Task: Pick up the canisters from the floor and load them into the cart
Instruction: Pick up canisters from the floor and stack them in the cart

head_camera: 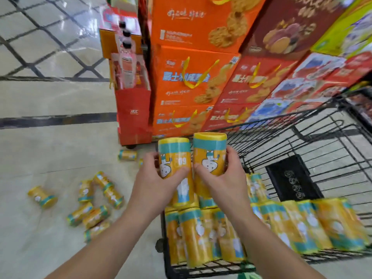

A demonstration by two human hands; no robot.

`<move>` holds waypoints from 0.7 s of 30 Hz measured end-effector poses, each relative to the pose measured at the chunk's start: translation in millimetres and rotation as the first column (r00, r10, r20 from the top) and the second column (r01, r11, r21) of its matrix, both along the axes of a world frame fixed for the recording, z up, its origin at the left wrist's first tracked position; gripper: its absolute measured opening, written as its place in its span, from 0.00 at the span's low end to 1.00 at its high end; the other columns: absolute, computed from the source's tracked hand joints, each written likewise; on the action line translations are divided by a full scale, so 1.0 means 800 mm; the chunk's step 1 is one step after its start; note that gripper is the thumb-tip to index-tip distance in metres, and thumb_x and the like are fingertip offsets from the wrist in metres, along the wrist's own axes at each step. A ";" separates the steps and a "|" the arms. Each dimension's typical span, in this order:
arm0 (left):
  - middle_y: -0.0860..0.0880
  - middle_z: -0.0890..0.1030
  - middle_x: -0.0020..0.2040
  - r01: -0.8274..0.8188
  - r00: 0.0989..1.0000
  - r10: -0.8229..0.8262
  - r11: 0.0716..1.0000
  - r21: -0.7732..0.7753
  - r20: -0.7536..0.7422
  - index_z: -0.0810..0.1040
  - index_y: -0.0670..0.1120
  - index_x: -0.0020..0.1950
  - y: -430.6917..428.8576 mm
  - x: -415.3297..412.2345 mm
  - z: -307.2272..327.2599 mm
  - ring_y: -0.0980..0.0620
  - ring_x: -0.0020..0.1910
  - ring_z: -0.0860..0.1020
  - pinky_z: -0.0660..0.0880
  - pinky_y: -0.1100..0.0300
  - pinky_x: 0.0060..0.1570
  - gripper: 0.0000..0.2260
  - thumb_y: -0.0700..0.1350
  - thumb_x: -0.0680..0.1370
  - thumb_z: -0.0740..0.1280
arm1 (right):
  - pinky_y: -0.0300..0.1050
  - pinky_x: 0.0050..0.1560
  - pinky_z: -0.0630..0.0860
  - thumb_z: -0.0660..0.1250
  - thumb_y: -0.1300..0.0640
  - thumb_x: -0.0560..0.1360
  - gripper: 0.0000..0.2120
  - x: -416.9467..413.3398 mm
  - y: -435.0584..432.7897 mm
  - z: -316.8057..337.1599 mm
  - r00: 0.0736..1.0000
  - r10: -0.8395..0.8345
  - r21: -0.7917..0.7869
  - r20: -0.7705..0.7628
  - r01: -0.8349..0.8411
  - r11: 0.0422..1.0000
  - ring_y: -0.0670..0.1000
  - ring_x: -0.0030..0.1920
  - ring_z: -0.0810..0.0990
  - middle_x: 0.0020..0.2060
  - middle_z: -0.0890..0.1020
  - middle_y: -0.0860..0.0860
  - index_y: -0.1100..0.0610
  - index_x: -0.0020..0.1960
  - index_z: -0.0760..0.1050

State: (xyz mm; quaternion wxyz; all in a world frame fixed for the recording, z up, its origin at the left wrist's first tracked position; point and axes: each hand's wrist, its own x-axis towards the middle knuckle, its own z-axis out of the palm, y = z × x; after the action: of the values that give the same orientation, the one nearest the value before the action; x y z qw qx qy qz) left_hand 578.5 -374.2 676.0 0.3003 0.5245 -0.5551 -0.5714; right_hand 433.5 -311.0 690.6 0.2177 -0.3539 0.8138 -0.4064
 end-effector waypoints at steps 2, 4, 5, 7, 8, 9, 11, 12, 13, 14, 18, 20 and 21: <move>0.61 0.79 0.43 0.025 0.999 -0.027 0.999 0.041 0.045 0.71 0.56 0.54 0.017 -0.065 -0.013 0.69 0.37 0.78 0.75 0.71 0.37 0.19 0.52 0.69 0.76 | 0.53 0.47 0.81 0.74 0.39 0.62 0.24 -0.070 0.018 -0.003 1.000 -0.008 0.062 -0.025 0.009 0.998 0.45 0.47 0.82 0.48 0.82 0.43 0.40 0.55 0.72; 0.60 0.78 0.43 0.050 0.993 -0.059 0.995 0.088 0.107 0.70 0.56 0.52 0.030 -0.124 -0.031 0.63 0.39 0.78 0.80 0.56 0.43 0.18 0.52 0.69 0.76 | 0.52 0.46 0.80 0.77 0.43 0.63 0.19 -0.140 0.031 -0.009 0.999 -0.023 0.163 -0.042 0.030 0.986 0.45 0.44 0.82 0.45 0.82 0.45 0.42 0.48 0.72; 0.59 0.78 0.43 0.056 0.988 -0.071 0.992 0.114 0.135 0.70 0.55 0.51 0.035 -0.153 -0.040 0.60 0.40 0.79 0.80 0.52 0.44 0.18 0.52 0.69 0.76 | 0.50 0.46 0.80 0.77 0.45 0.63 0.18 -0.177 0.036 -0.015 0.998 -0.030 0.225 -0.057 0.043 0.973 0.45 0.43 0.81 0.44 0.82 0.45 0.42 0.46 0.71; 0.58 0.78 0.42 0.066 0.977 -0.096 0.984 0.163 0.188 0.71 0.51 0.53 0.040 -0.206 -0.061 0.53 0.40 0.81 0.80 0.51 0.44 0.21 0.52 0.67 0.77 | 0.51 0.48 0.79 0.77 0.45 0.63 0.20 -0.243 0.039 -0.036 0.996 -0.044 0.341 -0.076 0.067 0.938 0.48 0.45 0.81 0.45 0.82 0.46 0.45 0.48 0.71; 0.58 0.78 0.42 0.069 0.971 -0.106 0.982 0.178 0.213 0.71 0.50 0.53 0.042 -0.230 -0.071 0.51 0.39 0.81 0.80 0.51 0.44 0.22 0.53 0.67 0.77 | 0.52 0.49 0.79 0.77 0.44 0.63 0.21 -0.273 0.040 -0.050 0.996 -0.041 0.401 -0.082 0.070 0.913 0.50 0.46 0.81 0.45 0.82 0.47 0.47 0.50 0.72; 0.57 0.79 0.42 0.072 0.967 -0.114 0.980 0.186 0.228 0.72 0.50 0.52 0.044 -0.253 -0.081 0.50 0.39 0.82 0.80 0.52 0.43 0.22 0.54 0.65 0.77 | 0.52 0.50 0.79 0.77 0.44 0.62 0.22 -0.301 0.041 -0.068 0.996 -0.035 0.468 -0.076 0.066 0.881 0.51 0.47 0.81 0.45 0.82 0.48 0.49 0.51 0.73; 0.54 0.82 0.41 0.095 0.958 -0.144 0.975 0.201 0.247 0.75 0.50 0.49 0.046 -0.297 -0.100 0.50 0.38 0.82 0.79 0.54 0.41 0.20 0.56 0.64 0.77 | 0.49 0.48 0.79 0.78 0.44 0.62 0.23 -0.345 0.044 -0.101 0.999 0.005 0.591 -0.044 0.022 0.806 0.51 0.47 0.81 0.45 0.82 0.49 0.51 0.51 0.75; 0.53 0.82 0.41 0.114 0.949 -0.170 0.970 0.217 0.264 0.76 0.50 0.47 0.047 -0.318 -0.109 0.50 0.38 0.82 0.79 0.54 0.41 0.19 0.56 0.63 0.77 | 0.47 0.46 0.78 0.78 0.43 0.61 0.23 -0.365 0.045 -0.118 0.998 0.045 0.646 -0.039 -0.009 0.763 0.51 0.46 0.81 0.45 0.83 0.50 0.52 0.50 0.76; 0.52 0.83 0.41 0.139 0.937 -0.206 0.961 0.238 0.283 0.77 0.49 0.46 0.047 -0.340 -0.119 0.49 0.39 0.82 0.80 0.53 0.42 0.20 0.58 0.62 0.76 | 0.45 0.44 0.77 0.78 0.41 0.60 0.23 -0.379 0.045 -0.131 0.996 0.087 0.691 -0.033 -0.040 0.722 0.52 0.45 0.81 0.44 0.83 0.50 0.52 0.48 0.78; 0.50 0.83 0.41 0.167 0.920 -0.246 0.951 0.261 0.304 0.78 0.48 0.46 0.048 -0.360 -0.126 0.49 0.40 0.83 0.80 0.53 0.43 0.22 0.59 0.60 0.75 | 0.44 0.42 0.76 0.77 0.38 0.58 0.23 -0.392 0.046 -0.143 0.990 0.135 0.739 -0.029 -0.070 0.670 0.52 0.44 0.81 0.42 0.83 0.51 0.52 0.45 0.79; 0.47 0.83 0.47 0.311 0.786 -0.405 0.912 0.269 0.466 0.80 0.44 0.51 0.053 -0.421 -0.159 0.46 0.48 0.82 0.78 0.56 0.44 0.27 0.62 0.61 0.74 | 0.40 0.28 0.65 0.74 0.42 0.68 0.22 -0.423 0.052 -0.166 0.980 0.195 0.839 -0.037 -0.076 0.539 0.48 0.29 0.71 0.27 0.70 0.49 0.54 0.30 0.66; 0.42 0.82 0.50 0.393 0.707 -0.470 0.882 0.259 0.529 0.81 0.40 0.52 0.053 -0.439 -0.169 0.43 0.51 0.81 0.76 0.54 0.45 0.24 0.58 0.68 0.73 | 0.42 0.33 0.67 0.75 0.43 0.68 0.20 -0.433 0.055 -0.169 0.983 0.180 0.846 -0.039 -0.064 0.529 0.52 0.34 0.73 0.31 0.74 0.52 0.55 0.34 0.71; 0.41 0.82 0.50 0.428 0.672 -0.492 0.868 0.252 0.554 0.80 0.38 0.51 0.053 -0.445 -0.172 0.41 0.52 0.80 0.76 0.54 0.44 0.21 0.55 0.70 0.72 | 0.43 0.36 0.68 0.75 0.43 0.69 0.18 -0.436 0.056 -0.171 0.980 0.200 0.854 -0.017 -0.089 0.512 0.53 0.39 0.75 0.36 0.76 0.54 0.57 0.40 0.74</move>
State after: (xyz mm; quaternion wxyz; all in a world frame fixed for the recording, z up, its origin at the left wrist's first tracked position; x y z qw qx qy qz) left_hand 222.8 -332.0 538.3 -0.0726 0.5356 -0.7052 -0.4588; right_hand 84.6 -266.2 554.1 0.3490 -0.2918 0.8868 0.0820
